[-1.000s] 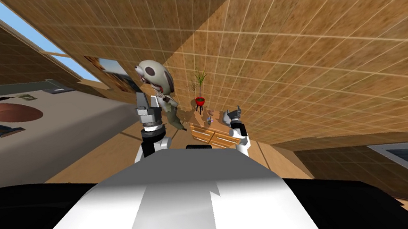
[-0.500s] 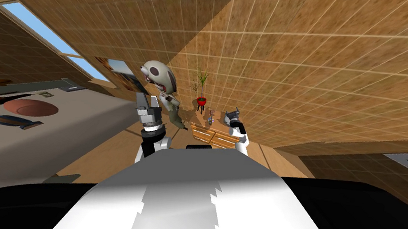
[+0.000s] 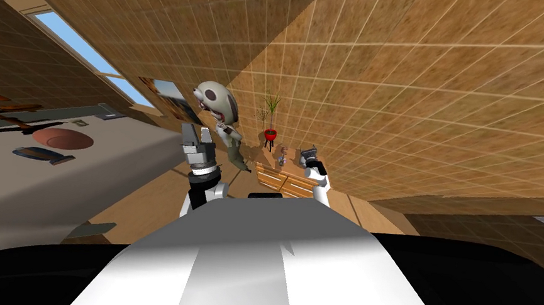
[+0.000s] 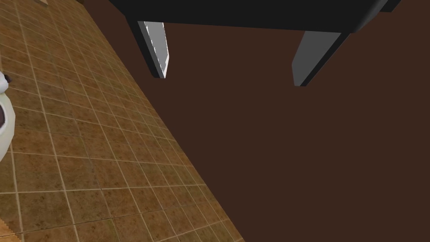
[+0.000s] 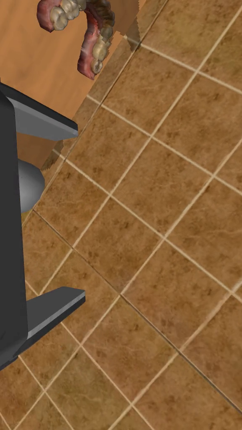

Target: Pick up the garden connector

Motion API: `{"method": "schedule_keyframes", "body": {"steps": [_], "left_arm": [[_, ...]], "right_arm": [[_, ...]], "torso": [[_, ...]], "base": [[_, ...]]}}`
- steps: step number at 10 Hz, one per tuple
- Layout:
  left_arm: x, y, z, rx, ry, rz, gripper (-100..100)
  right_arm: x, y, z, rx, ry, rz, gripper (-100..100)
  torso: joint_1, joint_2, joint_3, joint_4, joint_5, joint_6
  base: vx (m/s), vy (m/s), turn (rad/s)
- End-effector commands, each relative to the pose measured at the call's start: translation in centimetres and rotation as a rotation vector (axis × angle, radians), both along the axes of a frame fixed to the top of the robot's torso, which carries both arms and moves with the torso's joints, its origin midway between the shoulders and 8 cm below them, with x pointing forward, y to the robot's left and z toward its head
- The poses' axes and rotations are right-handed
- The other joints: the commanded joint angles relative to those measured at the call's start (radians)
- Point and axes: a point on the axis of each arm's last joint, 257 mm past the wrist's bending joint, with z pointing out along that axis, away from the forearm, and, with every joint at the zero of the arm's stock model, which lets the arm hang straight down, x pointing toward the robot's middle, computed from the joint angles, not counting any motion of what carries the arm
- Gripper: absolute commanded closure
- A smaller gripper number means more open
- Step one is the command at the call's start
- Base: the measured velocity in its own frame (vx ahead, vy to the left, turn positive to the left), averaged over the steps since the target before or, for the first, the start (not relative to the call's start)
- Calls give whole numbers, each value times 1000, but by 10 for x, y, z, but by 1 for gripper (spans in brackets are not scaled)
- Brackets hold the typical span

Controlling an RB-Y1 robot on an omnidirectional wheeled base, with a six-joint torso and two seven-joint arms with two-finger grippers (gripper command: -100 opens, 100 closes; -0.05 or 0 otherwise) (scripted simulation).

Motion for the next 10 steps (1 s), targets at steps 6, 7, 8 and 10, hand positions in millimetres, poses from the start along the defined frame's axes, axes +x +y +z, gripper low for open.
{"method": "schedule_keyframes", "body": {"steps": [6, 7, 8, 10], "left_arm": [[0, 0, 0, 0, 0, 0, 0], [0, 0, 0, 0, 0, 0, 0], [0, 0, 0, 0, 0, 0, 0], [0, 0, 0, 0, 0, 0, 0]], "right_arm": [[16, -7, -44, 249, 95, -11, -100], [22, -9, -61, 316, 137, -18, -100], [22, -9, -61, 342, 133, -20, -100], [27, -10, -76, 430, 170, -31, -100]], "torso": [[0, 0, 0, 0, 0, 1], [0, 0, 0, 0, 0, 1], [0, 0, 0, 0, 0, 0], [0, 1, 0, 0, 0, 0]], "base": [[-13, -16, 86], [-10, -4, 117], [-14, -12, 87], [-18, -18, 104]]}}
